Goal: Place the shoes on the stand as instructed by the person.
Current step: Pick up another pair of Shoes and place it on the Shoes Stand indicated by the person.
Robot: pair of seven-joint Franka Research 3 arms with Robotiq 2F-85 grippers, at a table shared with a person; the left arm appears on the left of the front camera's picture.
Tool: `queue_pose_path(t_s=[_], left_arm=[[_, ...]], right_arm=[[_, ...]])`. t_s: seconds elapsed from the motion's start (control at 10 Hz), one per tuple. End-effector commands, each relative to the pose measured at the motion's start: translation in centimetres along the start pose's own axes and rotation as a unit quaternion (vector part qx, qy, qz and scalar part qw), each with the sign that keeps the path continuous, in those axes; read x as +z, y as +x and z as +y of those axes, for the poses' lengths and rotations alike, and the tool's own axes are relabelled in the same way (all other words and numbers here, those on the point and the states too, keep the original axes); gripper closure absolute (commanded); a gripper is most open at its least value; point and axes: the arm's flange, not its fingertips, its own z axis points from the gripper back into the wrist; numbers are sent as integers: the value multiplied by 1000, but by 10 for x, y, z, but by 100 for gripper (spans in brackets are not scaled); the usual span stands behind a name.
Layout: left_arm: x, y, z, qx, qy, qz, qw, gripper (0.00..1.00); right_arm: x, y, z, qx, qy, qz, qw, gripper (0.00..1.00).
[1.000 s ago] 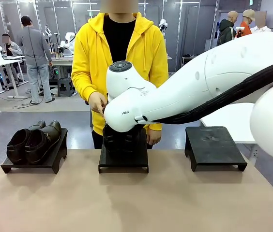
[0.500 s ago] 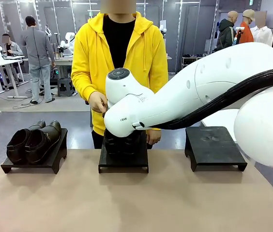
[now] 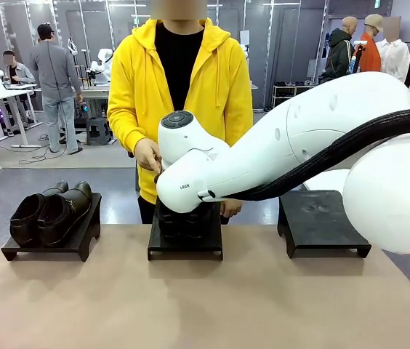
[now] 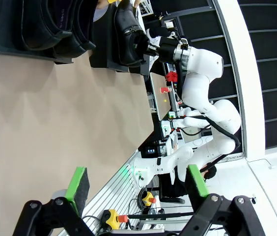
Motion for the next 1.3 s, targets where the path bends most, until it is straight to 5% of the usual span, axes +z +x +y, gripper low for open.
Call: queue_pose_path(t_s=[0.0,0.2,0.3,0.7,1.2], left_arm=[[0,-1,-1,-4,0,-2,1000,0],[0,-1,-1,-4,0,-2,1000,0],[0,-1,-1,-4,0,-2,1000,0],[0,-1,-1,-4,0,-2,1000,0],[0,-1,-1,-4,0,-2,1000,0]], right_arm=[[1,-1,1,-14,-1,-33,999,91],[-4,-3,0,-5,-3,-30,1000,91],[-4,-3,-1,-5,-2,-28,1000,79],[9,-5,-5,-1,-5,-34,999,0],[23,-10,-15,-4,-2,-39,999,0]])
